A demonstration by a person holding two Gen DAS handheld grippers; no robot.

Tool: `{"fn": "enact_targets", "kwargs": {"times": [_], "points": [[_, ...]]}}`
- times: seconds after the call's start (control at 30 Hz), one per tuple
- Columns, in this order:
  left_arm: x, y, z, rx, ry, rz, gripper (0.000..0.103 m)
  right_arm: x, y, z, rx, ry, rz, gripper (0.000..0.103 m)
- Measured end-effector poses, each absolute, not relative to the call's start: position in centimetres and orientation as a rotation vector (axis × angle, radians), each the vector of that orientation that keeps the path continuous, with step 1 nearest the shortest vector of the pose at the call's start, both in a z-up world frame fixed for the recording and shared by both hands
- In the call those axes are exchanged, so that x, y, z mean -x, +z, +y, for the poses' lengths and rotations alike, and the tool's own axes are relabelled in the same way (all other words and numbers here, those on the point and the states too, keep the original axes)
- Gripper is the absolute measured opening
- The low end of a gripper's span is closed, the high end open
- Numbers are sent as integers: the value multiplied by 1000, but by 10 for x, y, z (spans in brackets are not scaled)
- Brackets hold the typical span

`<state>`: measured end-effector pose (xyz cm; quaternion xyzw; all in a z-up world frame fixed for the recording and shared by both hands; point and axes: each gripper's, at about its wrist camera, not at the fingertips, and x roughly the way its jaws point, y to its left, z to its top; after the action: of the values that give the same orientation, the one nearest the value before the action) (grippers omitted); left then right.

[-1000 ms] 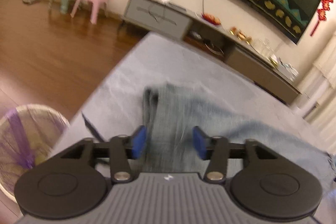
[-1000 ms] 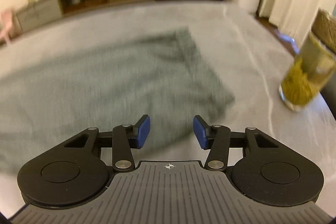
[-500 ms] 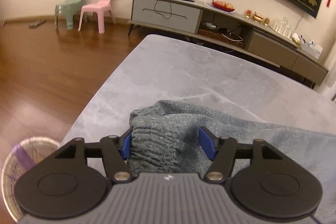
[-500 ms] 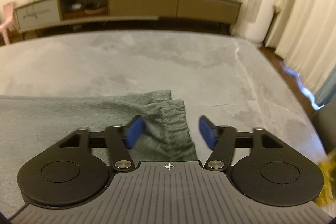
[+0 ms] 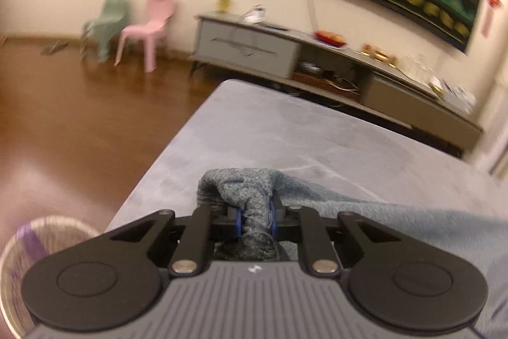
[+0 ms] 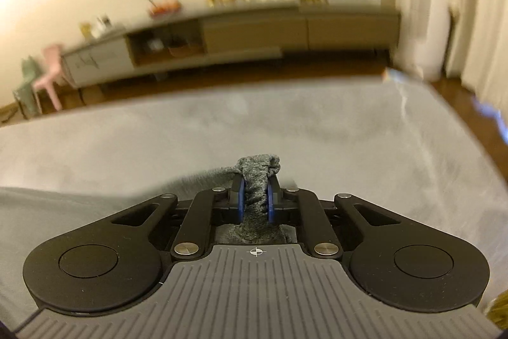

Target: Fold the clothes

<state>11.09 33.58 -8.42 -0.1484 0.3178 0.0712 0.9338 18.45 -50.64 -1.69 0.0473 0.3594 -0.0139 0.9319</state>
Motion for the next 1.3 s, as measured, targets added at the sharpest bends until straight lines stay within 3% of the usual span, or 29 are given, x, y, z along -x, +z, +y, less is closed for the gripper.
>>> {"fn": "enact_targets", "kwargs": {"times": [0.1,0.17,0.2,0.33,0.4,0.43,0.57,0.67,0.73,0.77,1.0,1.13,1.2,1.3], "points": [[-114,-98,347,382,185,684,16,-198,-34,-503,-75,-68,797,9],[-114,-100,348,399,219,685,19,-193,-26,-497,-81,-127,793,36],[-113,-98,348,401,224,675,24,-184,-15,-489,-62,-161,759,38],[-109,-90,344,368,221,631,32,-119,31,-418,-40,-52,654,38],[-112,-84,335,303,203,615,31,-83,38,-362,-54,179,681,38],[-111,-79,329,281,187,590,24,-61,37,-325,-57,328,708,39],[-100,-57,319,314,111,490,23,-8,20,-195,-3,756,771,43],[-100,-68,327,345,175,547,30,-2,1,-119,38,874,798,47],[-100,-78,333,328,238,595,60,-10,-12,-86,50,881,839,47],[-98,-80,336,309,262,601,65,-15,-18,-72,58,880,856,47],[-81,-69,345,304,258,575,67,-25,-11,-40,9,960,892,51],[-103,-90,336,287,206,703,66,-59,-28,-7,-160,952,1004,55],[-108,-100,333,266,211,744,65,-65,-27,0,-275,956,1006,35],[-110,-106,338,287,210,762,64,-14,4,5,-142,1069,852,32]]}}
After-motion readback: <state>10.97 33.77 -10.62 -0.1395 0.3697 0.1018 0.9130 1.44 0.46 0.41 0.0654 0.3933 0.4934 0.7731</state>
